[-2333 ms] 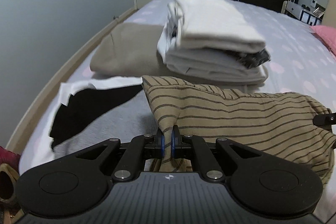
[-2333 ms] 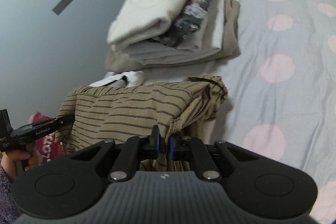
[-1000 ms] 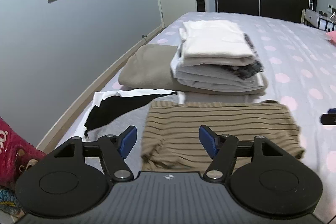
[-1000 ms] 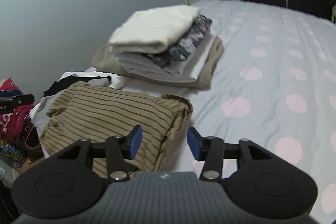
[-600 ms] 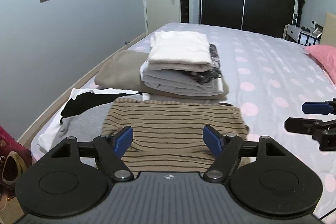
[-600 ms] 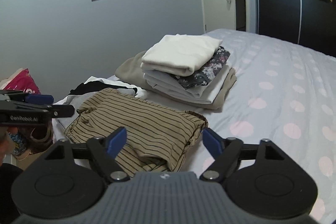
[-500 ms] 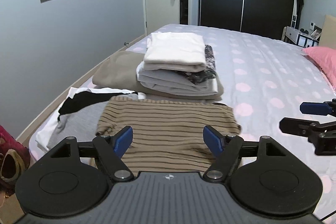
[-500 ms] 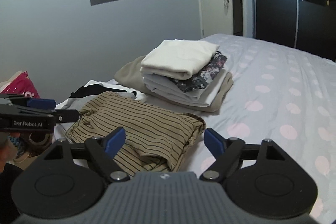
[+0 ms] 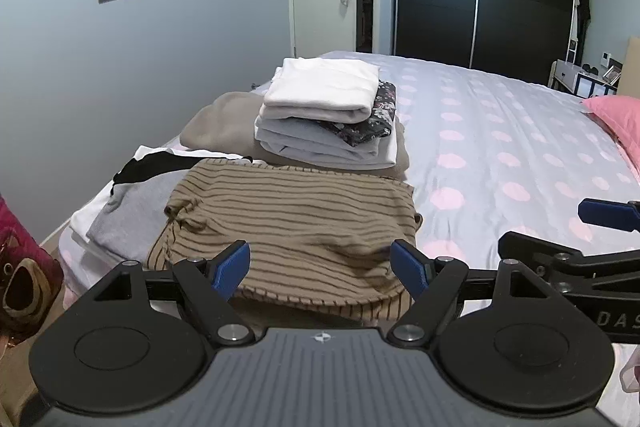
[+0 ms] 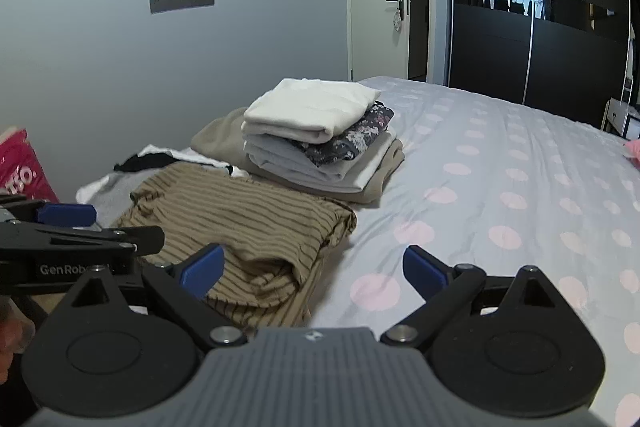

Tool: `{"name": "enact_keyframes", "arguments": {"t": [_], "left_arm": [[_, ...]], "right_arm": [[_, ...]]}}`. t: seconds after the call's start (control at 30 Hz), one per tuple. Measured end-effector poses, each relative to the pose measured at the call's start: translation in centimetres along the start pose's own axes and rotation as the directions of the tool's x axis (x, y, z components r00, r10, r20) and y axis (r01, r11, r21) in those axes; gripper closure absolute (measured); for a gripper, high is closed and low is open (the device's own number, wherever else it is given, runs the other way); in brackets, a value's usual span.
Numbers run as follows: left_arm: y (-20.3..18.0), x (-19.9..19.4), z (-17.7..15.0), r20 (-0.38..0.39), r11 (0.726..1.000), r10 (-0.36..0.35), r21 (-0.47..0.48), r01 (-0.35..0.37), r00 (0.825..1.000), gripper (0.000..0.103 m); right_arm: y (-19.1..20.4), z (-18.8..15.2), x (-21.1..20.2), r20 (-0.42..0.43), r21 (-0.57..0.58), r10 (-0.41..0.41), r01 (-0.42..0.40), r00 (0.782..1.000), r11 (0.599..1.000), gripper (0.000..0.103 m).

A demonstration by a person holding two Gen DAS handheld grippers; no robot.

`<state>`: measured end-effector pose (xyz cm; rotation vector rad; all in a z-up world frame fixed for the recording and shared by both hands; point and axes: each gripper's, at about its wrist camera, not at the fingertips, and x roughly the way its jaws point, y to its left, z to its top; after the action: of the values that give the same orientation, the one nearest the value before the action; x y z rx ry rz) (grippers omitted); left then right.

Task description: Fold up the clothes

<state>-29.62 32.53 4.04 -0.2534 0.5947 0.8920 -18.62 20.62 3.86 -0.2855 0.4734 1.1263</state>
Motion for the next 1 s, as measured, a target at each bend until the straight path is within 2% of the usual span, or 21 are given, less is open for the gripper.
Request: {"name": "enact_keyframes", "arguments": {"t": [0.2, 0.4, 0.6, 1.0], "left_arm": [[-0.1, -0.3, -2.0, -0.009, 0.997, 0.045, -0.060, -0.046, 0.999, 0.026], [-0.3, 0.8, -3.6, -0.065, 0.995, 0.079, -0.060, -0.083, 0.995, 0.026], [-0.2, 1.9, -4.7, -0.116, 0.994, 0.056, -0.089, -0.066, 0.992, 0.026], [-0.8, 1.6, -4.5, -0.115, 0.993, 0.073, -0.083, -0.083, 0.991, 0.026]], "right_arm": [[0.8, -2.3, 0.8, -0.038, -0.054, -0.012, 0.010, 0.999, 0.999, 0.006], [1.0, -4.0, 2.3, -0.093, -0.015, 0.024, -0.025, 0.995, 1.000, 0.006], [1.2, -4.4, 2.8, -0.121, -0.038, 0.018, -0.023, 0.992, 0.999, 0.006], [0.8, -4.3, 2.8, -0.122, -0.024, 0.032, -0.036, 0.992, 0.999, 0.006]]}}
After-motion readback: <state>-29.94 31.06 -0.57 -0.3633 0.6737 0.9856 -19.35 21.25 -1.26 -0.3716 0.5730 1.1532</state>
